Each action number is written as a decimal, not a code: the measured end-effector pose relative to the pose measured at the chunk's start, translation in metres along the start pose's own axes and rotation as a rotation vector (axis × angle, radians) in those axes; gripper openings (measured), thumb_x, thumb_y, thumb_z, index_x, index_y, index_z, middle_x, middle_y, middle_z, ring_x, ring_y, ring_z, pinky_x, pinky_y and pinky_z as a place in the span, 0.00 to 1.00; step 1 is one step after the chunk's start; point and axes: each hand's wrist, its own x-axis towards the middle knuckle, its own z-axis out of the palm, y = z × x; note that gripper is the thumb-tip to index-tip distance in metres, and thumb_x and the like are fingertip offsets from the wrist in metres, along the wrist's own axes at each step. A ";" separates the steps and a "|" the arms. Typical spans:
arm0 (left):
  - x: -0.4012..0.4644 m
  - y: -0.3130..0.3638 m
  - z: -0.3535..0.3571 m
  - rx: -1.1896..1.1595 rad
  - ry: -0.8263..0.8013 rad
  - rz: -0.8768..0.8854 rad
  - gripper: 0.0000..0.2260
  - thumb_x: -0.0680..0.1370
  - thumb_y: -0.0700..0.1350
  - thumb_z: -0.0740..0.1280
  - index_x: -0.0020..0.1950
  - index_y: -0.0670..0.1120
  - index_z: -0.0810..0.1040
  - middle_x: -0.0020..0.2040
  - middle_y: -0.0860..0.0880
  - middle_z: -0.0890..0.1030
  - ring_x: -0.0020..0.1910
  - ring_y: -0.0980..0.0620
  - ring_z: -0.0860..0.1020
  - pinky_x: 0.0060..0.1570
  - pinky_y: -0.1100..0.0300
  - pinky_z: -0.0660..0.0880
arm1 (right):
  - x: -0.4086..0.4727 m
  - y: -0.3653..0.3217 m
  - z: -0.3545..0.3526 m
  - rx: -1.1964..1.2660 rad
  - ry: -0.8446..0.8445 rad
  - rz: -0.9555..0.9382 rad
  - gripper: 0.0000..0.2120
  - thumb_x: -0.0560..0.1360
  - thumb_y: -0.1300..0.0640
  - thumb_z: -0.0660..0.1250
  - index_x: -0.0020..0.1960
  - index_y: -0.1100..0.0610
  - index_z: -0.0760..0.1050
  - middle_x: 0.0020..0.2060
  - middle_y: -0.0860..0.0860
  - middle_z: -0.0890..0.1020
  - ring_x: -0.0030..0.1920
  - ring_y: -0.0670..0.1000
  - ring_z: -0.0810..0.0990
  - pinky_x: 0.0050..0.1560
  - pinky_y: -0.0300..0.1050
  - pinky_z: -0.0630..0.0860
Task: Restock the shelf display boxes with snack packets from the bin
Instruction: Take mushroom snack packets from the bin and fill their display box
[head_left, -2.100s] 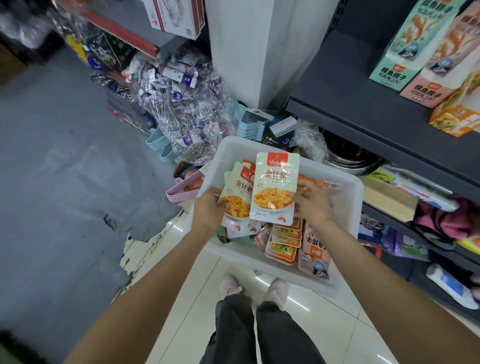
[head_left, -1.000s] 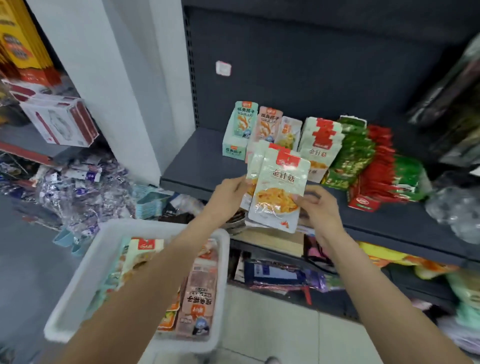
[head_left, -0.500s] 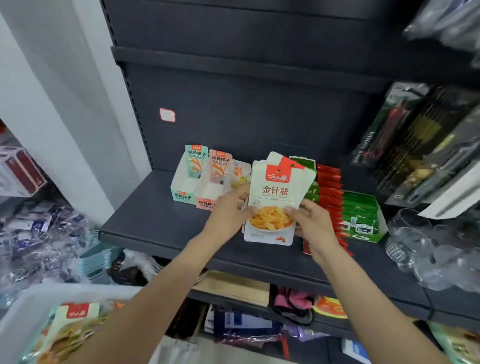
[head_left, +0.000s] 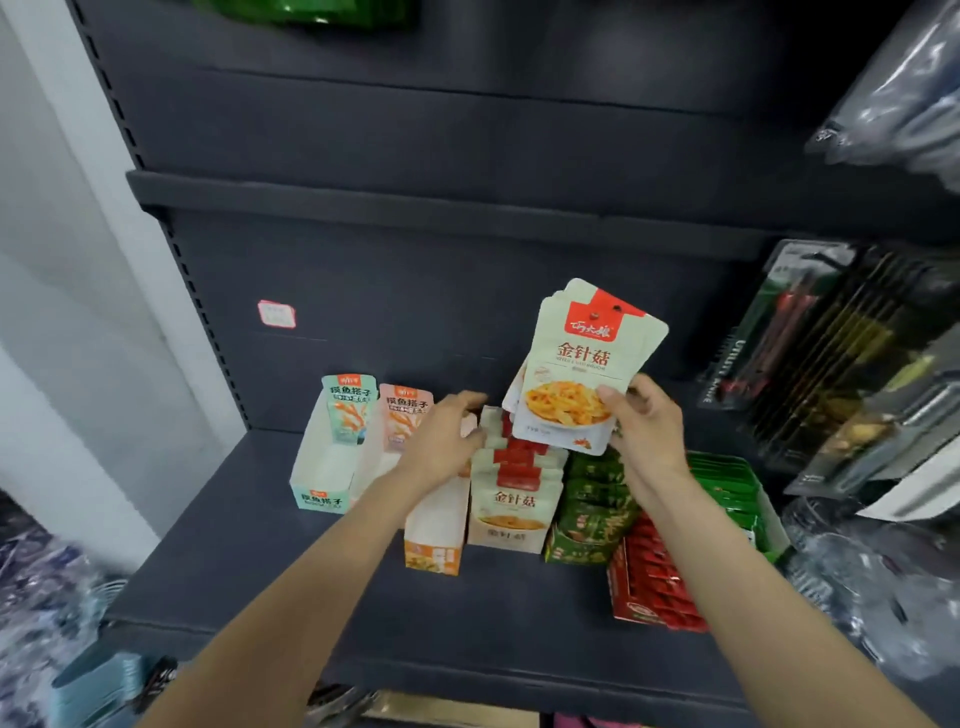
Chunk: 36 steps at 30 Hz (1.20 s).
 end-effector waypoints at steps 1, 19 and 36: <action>0.006 -0.002 0.003 0.031 -0.052 -0.014 0.23 0.77 0.42 0.65 0.72 0.45 0.66 0.70 0.45 0.70 0.67 0.48 0.69 0.64 0.59 0.65 | 0.004 0.000 0.000 -0.005 0.017 -0.006 0.06 0.78 0.64 0.63 0.50 0.55 0.76 0.48 0.49 0.83 0.48 0.46 0.82 0.48 0.44 0.79; 0.000 -0.025 -0.001 -0.103 -0.297 0.063 0.05 0.78 0.47 0.65 0.49 0.51 0.80 0.48 0.57 0.80 0.49 0.62 0.77 0.51 0.69 0.73 | 0.049 0.034 0.024 0.116 -0.153 0.147 0.08 0.77 0.65 0.63 0.55 0.56 0.75 0.50 0.50 0.82 0.50 0.46 0.82 0.46 0.44 0.79; 0.012 -0.009 0.005 -0.125 -0.107 -0.080 0.15 0.82 0.45 0.56 0.69 0.53 0.68 0.60 0.52 0.78 0.48 0.52 0.82 0.50 0.51 0.80 | 0.046 0.043 0.006 -0.373 -0.351 0.073 0.12 0.76 0.63 0.67 0.58 0.54 0.76 0.50 0.47 0.81 0.51 0.46 0.80 0.52 0.43 0.78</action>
